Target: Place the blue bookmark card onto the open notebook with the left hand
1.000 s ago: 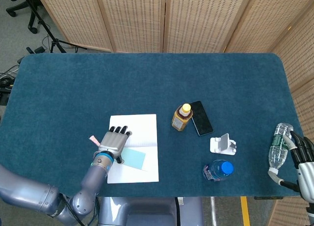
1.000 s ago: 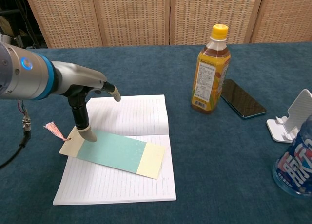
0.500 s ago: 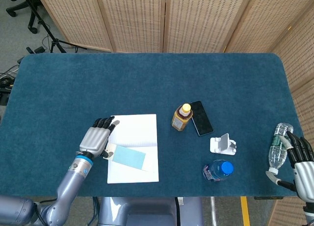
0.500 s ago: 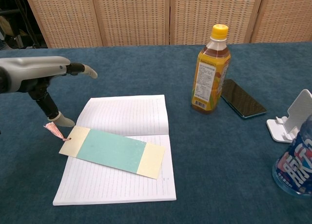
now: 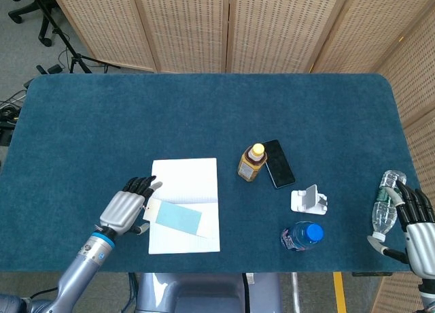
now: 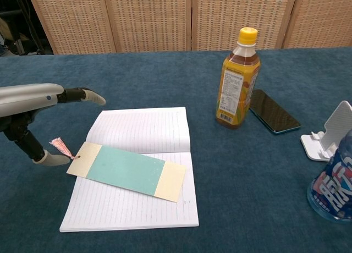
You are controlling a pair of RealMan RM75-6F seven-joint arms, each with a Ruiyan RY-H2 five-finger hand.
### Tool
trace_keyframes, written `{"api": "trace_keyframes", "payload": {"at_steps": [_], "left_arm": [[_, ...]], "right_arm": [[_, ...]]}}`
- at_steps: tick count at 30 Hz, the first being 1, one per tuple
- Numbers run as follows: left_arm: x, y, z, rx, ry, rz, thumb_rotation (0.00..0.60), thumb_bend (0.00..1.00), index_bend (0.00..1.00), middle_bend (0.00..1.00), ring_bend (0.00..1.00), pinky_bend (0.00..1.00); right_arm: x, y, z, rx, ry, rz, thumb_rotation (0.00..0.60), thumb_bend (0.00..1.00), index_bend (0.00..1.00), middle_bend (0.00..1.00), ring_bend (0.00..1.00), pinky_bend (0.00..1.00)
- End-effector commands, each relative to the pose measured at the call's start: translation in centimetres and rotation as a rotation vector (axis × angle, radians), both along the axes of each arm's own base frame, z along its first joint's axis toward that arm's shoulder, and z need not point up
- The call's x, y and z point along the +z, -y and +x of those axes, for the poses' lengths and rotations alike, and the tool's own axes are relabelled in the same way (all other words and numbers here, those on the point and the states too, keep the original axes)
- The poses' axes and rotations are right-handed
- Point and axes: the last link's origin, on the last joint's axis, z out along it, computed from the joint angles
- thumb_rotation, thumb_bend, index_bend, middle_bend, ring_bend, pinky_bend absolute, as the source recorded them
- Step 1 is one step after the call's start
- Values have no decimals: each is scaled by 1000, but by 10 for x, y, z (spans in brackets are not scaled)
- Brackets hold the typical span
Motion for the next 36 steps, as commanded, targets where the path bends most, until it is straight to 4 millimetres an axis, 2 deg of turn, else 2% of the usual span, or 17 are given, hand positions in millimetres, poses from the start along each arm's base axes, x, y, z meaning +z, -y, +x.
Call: {"api": "trace_keyframes", "payload": {"at_steps": [1, 4, 7, 13, 21, 36], "left_arm": [[-1, 5, 6, -10, 3, -37, 600, 434, 0, 0, 0, 35], [-3, 8, 11, -10, -2, -72, 600, 600, 0, 0, 0, 40], [-6, 9, 17, -13, -9, -101, 600, 718, 0, 0, 0, 48], [-9, 15, 25, -8, -12, -162, 600, 824, 0, 0, 0, 56], [-17, 26, 40, -24, -30, -253, 600, 835, 0, 0, 0, 58], [-27, 40, 34, 28, -62, -348, 600, 832, 0, 0, 0, 69]], "right_arm": [[1, 0, 0, 1, 3, -1, 600, 0, 0, 0, 0, 0], [1, 0, 0, 4, 7, 0, 600, 0, 0, 0, 0, 0], [1, -1, 0, 6, 8, 0, 600, 0, 0, 0, 0, 0], [2, -1, 0, 4, 11, 0, 600, 0, 0, 0, 0, 0], [3, -2, 0, 8, 19, -4, 600, 0, 0, 0, 0, 0], [5, -2, -1, 8, 29, -7, 600, 0, 0, 0, 0, 0]]}}
